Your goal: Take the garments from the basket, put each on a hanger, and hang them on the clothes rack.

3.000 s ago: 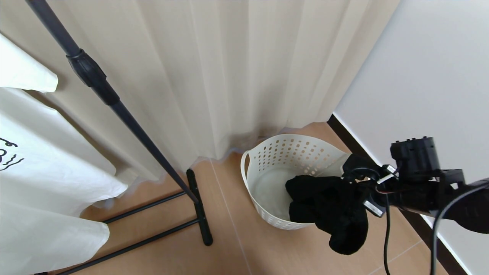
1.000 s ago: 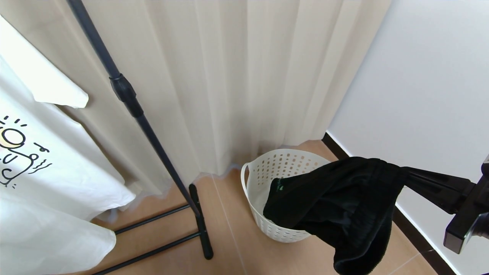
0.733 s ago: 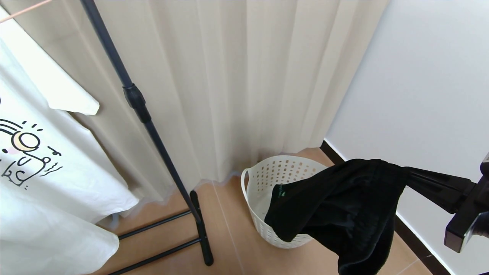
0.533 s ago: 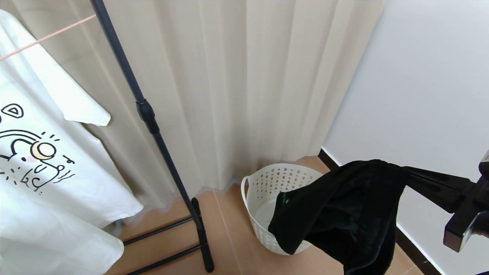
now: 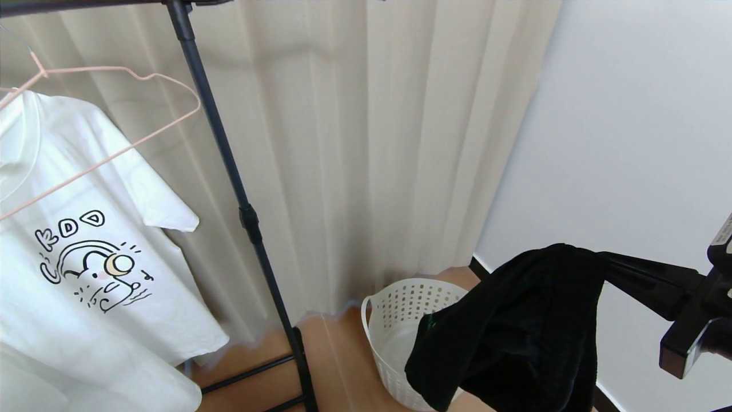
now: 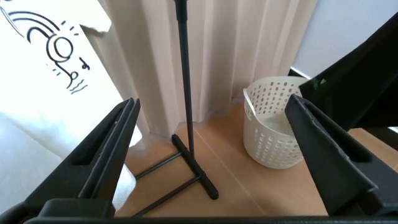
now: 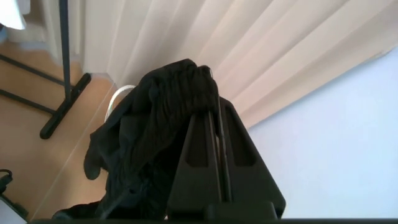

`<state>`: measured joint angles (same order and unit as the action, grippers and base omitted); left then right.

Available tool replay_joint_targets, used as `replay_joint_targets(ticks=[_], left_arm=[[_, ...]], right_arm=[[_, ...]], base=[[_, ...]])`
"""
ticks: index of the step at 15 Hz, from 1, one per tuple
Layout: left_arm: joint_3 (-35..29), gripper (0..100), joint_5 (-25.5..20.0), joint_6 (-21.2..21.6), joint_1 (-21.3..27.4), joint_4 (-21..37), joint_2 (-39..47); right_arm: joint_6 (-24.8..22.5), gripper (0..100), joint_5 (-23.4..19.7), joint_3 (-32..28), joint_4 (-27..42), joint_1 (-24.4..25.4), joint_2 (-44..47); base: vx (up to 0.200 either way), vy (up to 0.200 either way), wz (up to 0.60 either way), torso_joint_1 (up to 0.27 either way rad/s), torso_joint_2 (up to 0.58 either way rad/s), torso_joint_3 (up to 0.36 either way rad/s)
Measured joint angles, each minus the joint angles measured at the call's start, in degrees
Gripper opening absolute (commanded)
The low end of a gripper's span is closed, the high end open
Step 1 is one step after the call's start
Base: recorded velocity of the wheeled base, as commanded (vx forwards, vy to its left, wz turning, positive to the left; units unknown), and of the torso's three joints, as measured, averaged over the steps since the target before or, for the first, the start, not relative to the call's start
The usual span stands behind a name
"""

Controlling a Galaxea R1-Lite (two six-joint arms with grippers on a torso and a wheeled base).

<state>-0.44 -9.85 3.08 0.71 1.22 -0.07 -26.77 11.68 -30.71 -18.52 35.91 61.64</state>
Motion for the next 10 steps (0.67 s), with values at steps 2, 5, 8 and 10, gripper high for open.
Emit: replay_joint_targets(ticks=[2, 5, 8, 10], left_arm=[[0.0, 100, 0.0, -0.1, 0.0, 0.0, 0.0], [0.0, 100, 0.0, -0.1, 0.0, 0.0, 0.0], [0.0, 100, 0.1, -0.2, 0.0, 0.0, 0.0], [0.0, 100, 0.1, -0.2, 0.0, 0.0, 0.0]], right_arm=[[0.0, 0, 0.0, -0.1, 0.0, 0.0, 0.0], [0.0, 0, 0.0, -0.2, 0.0, 0.0, 0.0], [0.0, 0, 0.0, -0.1, 0.0, 0.0, 0.2], [0.0, 0, 0.0, 0.0, 0.0, 0.0, 0.4]], base=[[0.0, 0.0, 0.0, 0.168, -0.51, -0.139], [0.0, 0.0, 0.0, 0.198, -0.53, -0.237], [0.0, 0.0, 0.0, 0.216, -0.54, -0.315], [0.0, 0.0, 0.0, 0.232, -0.57, -0.33]])
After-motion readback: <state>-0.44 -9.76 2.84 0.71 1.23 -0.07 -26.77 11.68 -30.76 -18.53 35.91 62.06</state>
